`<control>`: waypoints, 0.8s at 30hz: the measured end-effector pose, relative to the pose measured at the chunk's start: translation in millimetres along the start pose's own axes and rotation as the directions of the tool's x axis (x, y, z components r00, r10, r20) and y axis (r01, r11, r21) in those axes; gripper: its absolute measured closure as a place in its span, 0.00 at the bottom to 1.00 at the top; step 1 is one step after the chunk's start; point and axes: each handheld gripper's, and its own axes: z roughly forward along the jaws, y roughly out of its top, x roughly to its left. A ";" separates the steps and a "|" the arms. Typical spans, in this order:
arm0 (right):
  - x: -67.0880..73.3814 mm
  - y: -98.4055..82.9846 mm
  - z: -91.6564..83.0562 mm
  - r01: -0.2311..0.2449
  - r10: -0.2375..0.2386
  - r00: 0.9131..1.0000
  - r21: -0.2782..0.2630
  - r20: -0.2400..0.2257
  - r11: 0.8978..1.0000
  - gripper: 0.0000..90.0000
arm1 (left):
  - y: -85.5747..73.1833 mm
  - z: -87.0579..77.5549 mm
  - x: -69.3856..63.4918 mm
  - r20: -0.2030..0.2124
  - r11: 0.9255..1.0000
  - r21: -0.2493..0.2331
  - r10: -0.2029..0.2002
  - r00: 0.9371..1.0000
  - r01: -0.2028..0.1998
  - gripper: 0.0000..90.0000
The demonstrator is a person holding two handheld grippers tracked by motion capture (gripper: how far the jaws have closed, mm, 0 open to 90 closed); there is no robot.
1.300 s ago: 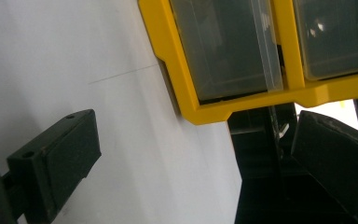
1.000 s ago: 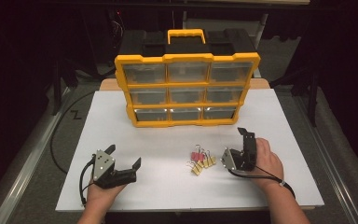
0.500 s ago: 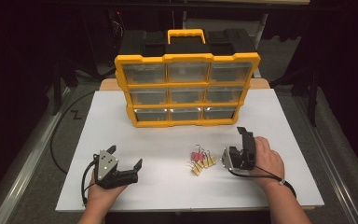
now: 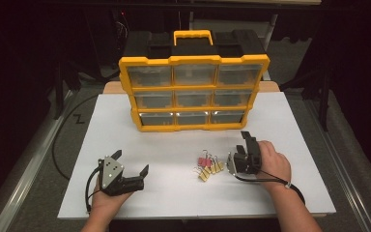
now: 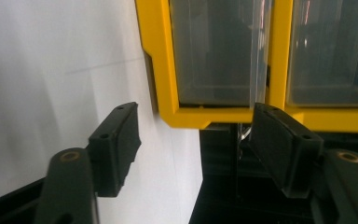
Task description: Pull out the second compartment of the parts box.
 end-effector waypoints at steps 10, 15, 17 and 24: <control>-8.8 14.4 4.8 -0.017 0.017 1.000 0.003 0.018 1.000 0.46 | -1.0 0.6 2.8 0.000 1.000 -0.028 -0.015 1.000 0.015 0.00; -17.0 22.8 6.2 -0.025 0.025 0.999 -0.011 0.031 1.000 0.49 | -1.3 1.2 1.9 0.004 1.000 -0.020 0.002 1.000 -0.002 0.00; -20.4 26.2 6.5 -0.030 0.031 0.999 -0.019 0.036 0.999 0.49 | -1.5 1.4 1.8 0.006 1.000 -0.018 0.007 1.000 -0.007 0.00; -33.9 37.3 6.9 -0.033 0.035 0.998 -0.035 0.053 0.999 0.52 | -1.3 1.6 2.8 0.012 1.000 -0.013 -0.013 1.000 0.013 0.00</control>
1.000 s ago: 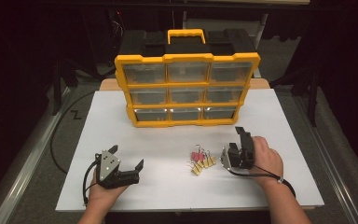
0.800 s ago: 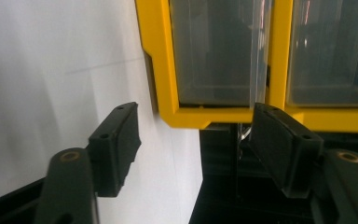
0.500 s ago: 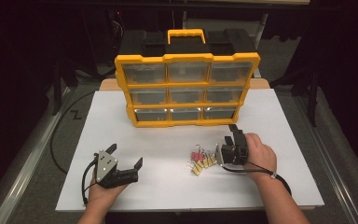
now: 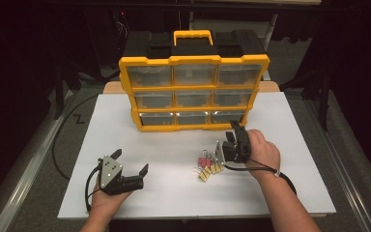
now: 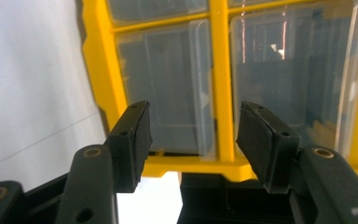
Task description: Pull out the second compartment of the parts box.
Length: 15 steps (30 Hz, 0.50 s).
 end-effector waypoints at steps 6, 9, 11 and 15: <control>-11.0 9.5 1.1 -0.001 0.001 1.000 -0.014 0.017 1.000 0.53 | 0.4 -0.5 -0.3 0.006 1.000 -0.001 -0.007 1.000 0.007 0.00; -15.8 13.8 2.7 -0.009 0.009 1.000 -0.021 0.025 1.000 0.53 | 0.4 -0.8 -0.5 0.003 1.000 -0.006 -0.003 1.000 0.003 0.00; -18.7 16.6 3.2 -0.013 0.013 1.000 -0.021 0.025 1.000 0.53 | 0.5 -1.0 -0.4 0.002 1.000 -0.005 0.000 1.000 0.000 0.00; -24.4 23.0 3.5 -0.006 0.007 0.999 -0.026 0.041 1.000 0.55 | 0.5 -0.8 -0.7 0.002 1.000 -0.004 0.003 1.000 -0.003 0.00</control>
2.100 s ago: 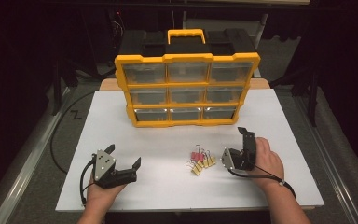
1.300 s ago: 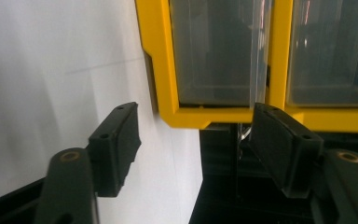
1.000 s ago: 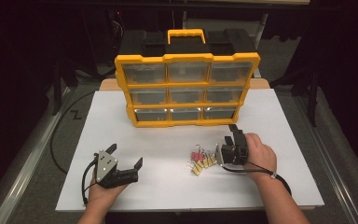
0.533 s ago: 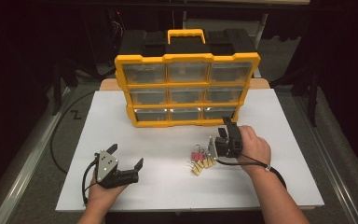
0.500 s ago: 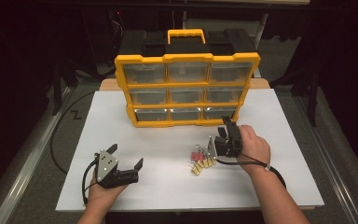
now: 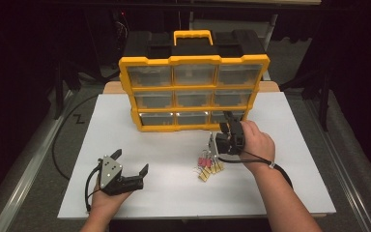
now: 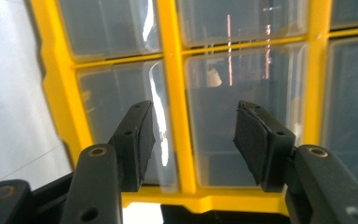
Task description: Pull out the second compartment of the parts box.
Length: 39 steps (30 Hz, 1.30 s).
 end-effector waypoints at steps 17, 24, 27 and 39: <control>-31.0 21.7 2.0 0.021 -0.019 0.998 -0.036 0.065 0.999 0.60 | 0.6 -1.3 -0.9 0.006 1.000 -0.007 0.012 1.000 -0.012 0.00; -44.6 32.0 1.5 0.011 -0.007 0.997 -0.048 0.081 0.999 0.63 | 0.3 -1.7 -0.6 0.008 1.000 -0.009 0.008 1.000 -0.008 0.00; -51.9 36.8 2.0 0.022 -0.016 0.995 -0.060 0.098 0.998 0.64 | 0.3 -1.7 -0.6 0.009 1.000 -0.008 0.010 1.000 -0.010 0.00; -74.7 54.7 5.9 0.008 0.004 0.990 -0.079 0.143 0.997 0.69 | 0.3 -3.5 0.6 0.013 1.000 -0.017 0.001 1.000 -0.001 0.00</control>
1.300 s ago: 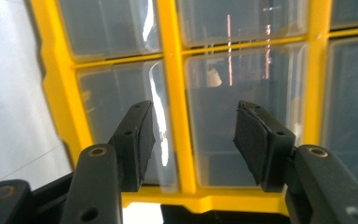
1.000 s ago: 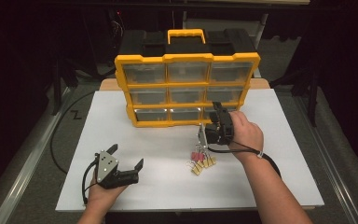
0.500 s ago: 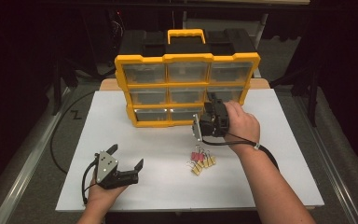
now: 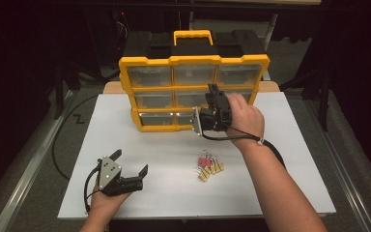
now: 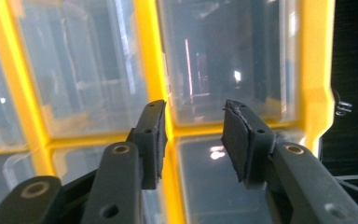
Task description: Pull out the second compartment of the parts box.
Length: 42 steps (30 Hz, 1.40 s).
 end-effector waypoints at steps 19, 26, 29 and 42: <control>-36.8 27.2 13.6 0.011 -0.011 0.998 -0.005 0.066 1.000 0.75 | -0.2 0.1 -1.5 0.016 1.000 0.005 0.011 1.000 -0.011 0.00; -41.2 33.1 19.4 0.034 -0.034 0.996 0.000 0.086 0.999 0.82 | -0.4 -0.1 -0.9 0.016 1.000 0.007 0.008 1.000 -0.008 0.00; -39.3 35.6 21.5 0.054 -0.054 0.995 0.004 0.087 0.999 0.82 | -0.1 -0.6 -0.6 0.015 1.000 0.004 0.007 1.000 -0.007 0.00; -35.4 42.9 25.5 0.076 -0.079 0.988 0.023 0.129 0.997 0.90 | 0.0 -1.1 -0.1 0.020 1.000 0.001 -0.002 1.000 0.002 0.00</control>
